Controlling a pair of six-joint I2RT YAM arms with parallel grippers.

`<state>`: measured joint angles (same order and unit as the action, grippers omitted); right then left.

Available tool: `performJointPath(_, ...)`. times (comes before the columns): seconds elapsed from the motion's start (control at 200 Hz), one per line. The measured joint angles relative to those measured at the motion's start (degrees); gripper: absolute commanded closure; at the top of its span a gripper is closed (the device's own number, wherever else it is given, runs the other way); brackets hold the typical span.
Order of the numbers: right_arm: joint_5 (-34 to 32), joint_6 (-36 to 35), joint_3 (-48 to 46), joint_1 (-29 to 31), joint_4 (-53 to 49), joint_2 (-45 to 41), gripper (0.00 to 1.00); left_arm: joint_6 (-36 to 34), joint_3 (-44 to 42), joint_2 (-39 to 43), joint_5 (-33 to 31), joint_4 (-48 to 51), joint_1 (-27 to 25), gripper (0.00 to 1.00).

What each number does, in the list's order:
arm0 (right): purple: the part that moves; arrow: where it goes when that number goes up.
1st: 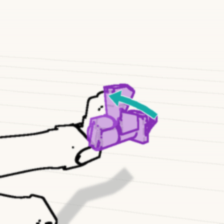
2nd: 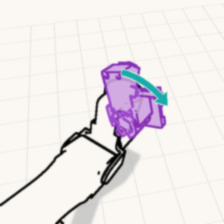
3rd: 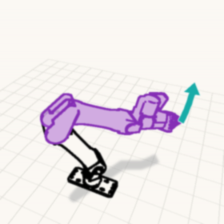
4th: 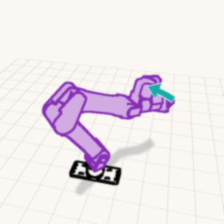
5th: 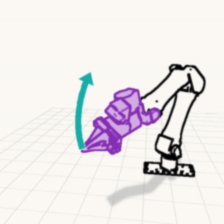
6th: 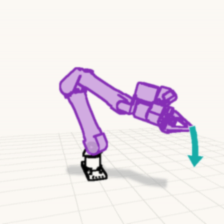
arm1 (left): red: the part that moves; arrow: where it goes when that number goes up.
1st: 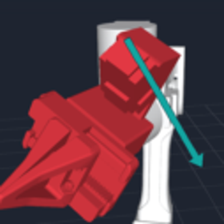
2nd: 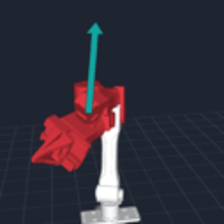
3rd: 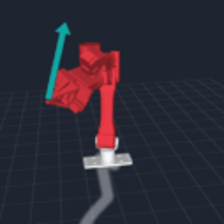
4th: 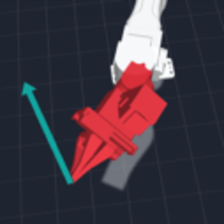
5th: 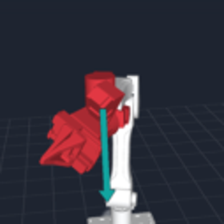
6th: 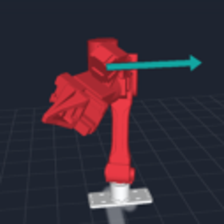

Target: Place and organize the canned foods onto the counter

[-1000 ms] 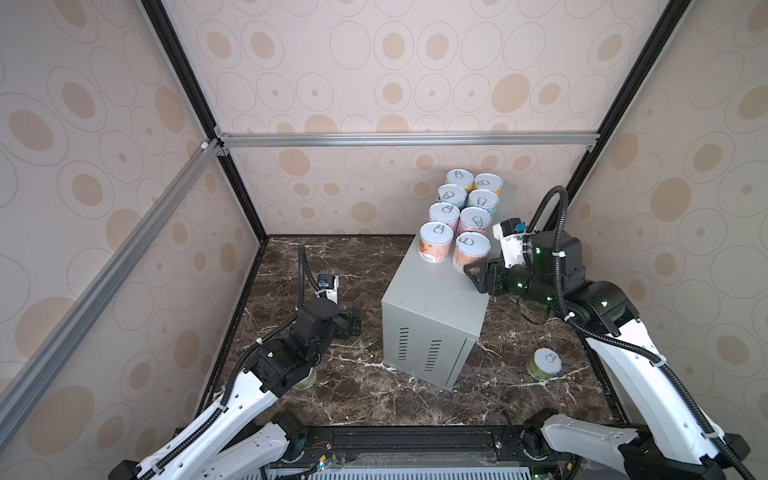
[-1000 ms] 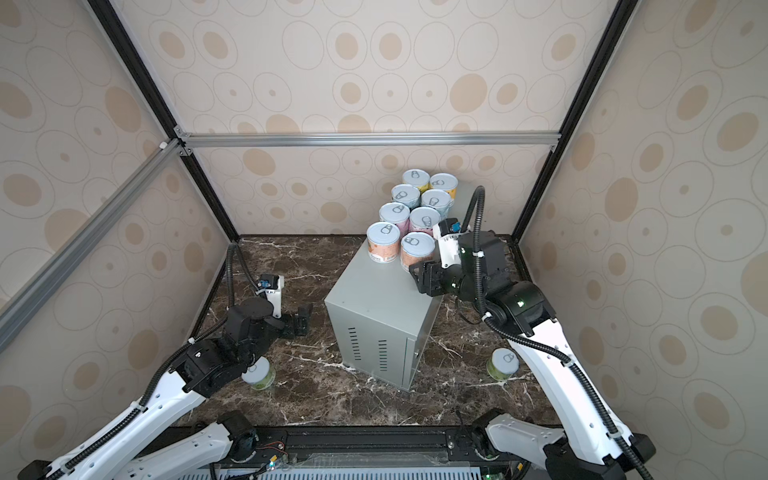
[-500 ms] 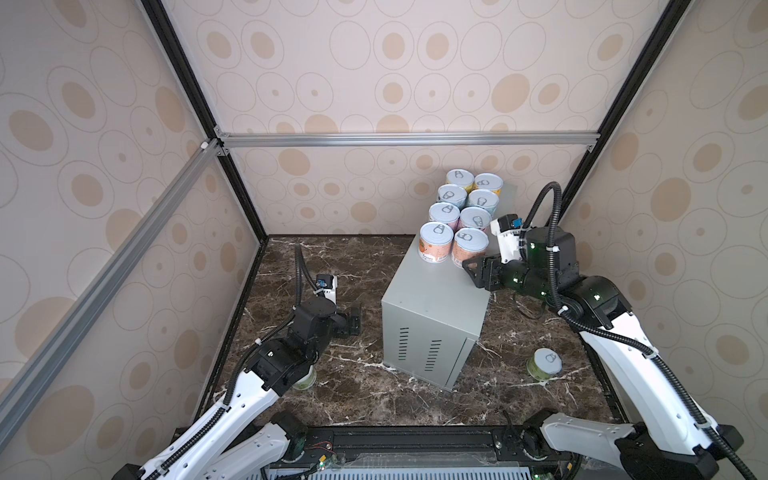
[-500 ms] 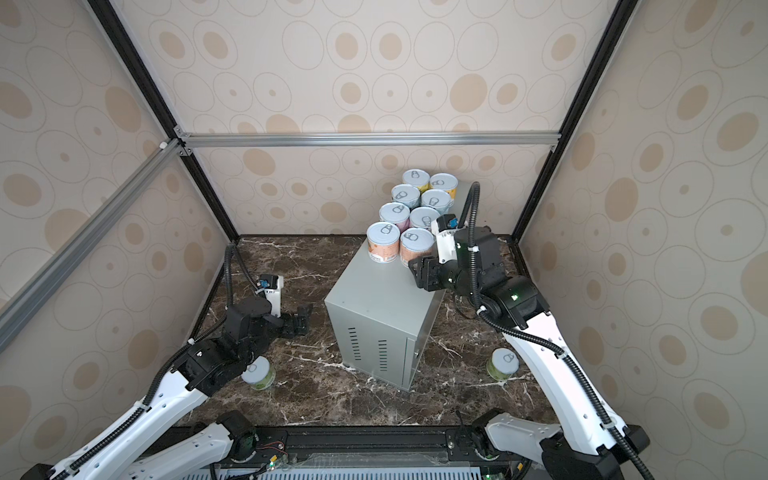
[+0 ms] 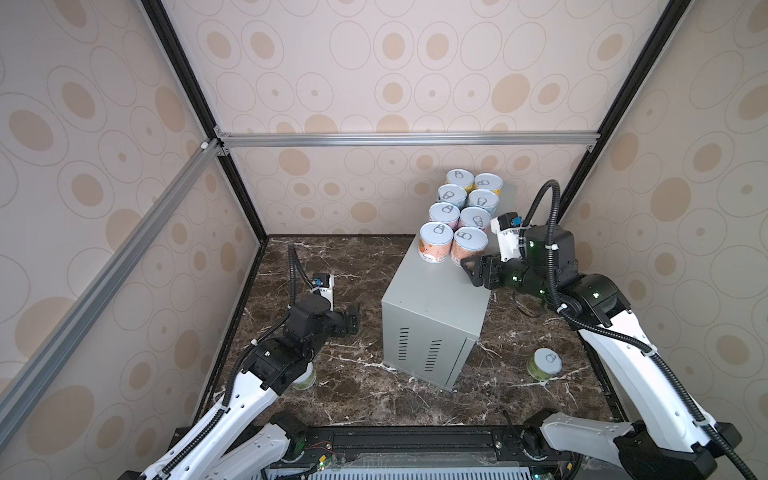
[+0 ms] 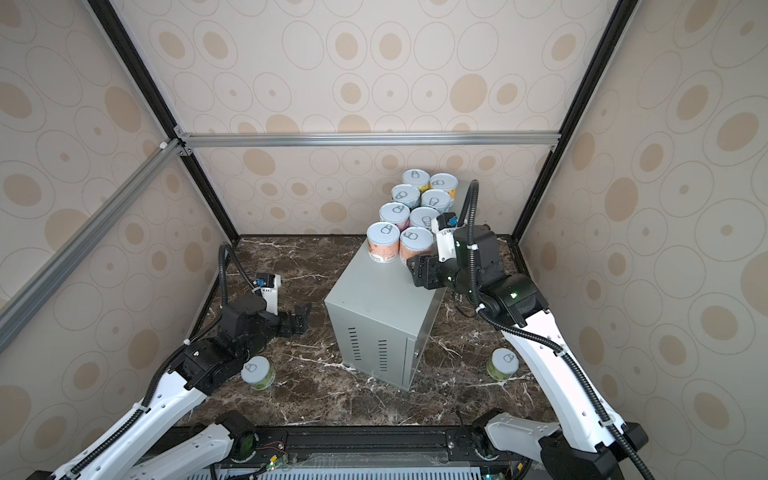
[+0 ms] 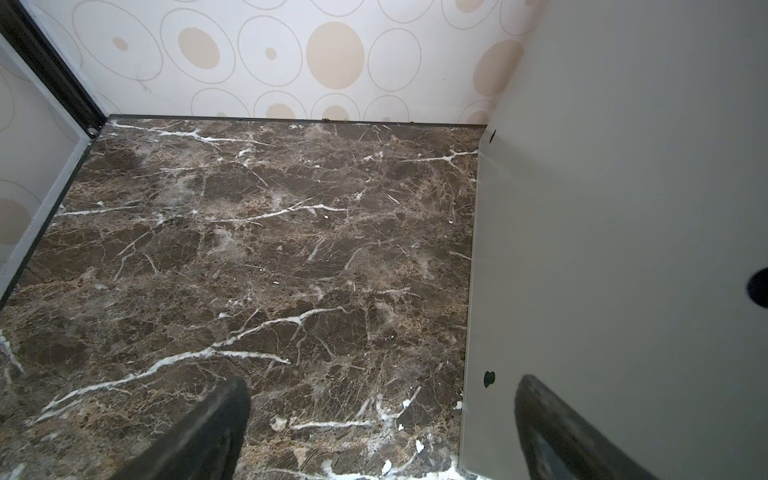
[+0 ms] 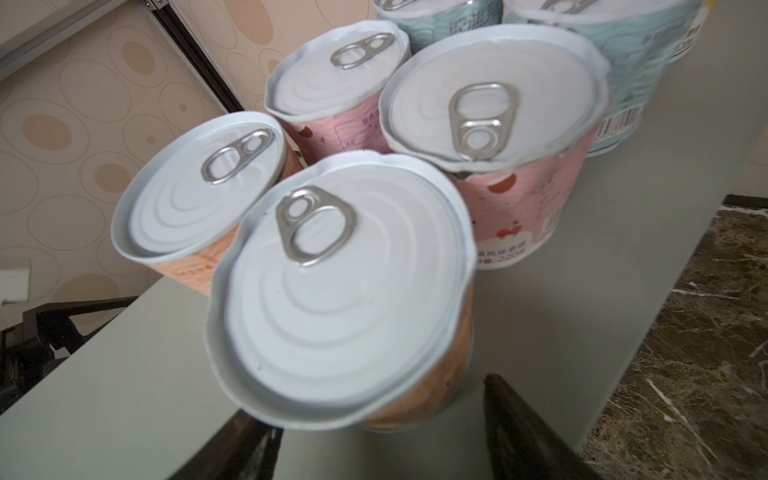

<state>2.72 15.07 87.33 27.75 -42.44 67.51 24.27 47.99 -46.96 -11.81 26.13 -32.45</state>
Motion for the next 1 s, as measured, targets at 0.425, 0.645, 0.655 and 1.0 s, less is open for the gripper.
performJointPath(0.425, -0.2, 0.1, 2.5, 0.0, -3.8, -6.3, 0.16, 0.0, 4.0, -0.1, -0.5, 3.2, 0.9, 0.01)
performJointPath(0.645, -2.3, 1.0, 2.7, 0.0, -7.9, -11.0, 0.15, 0.3, 4.5, -0.9, -2.6, 3.8, 1.4, 0.01)
performJointPath(0.655, -2.5, 1.0, 2.7, 0.0, -8.1, -11.1, 0.15, 0.4, 4.5, -1.1, -2.6, 3.9, 1.5, 0.01)
performJointPath(1.0, -12.2, 4.7, -0.3, 0.0, -16.9, -16.9, 0.10, 2.0, 2.8, -4.2, -0.5, 3.1, 4.8, 0.01)
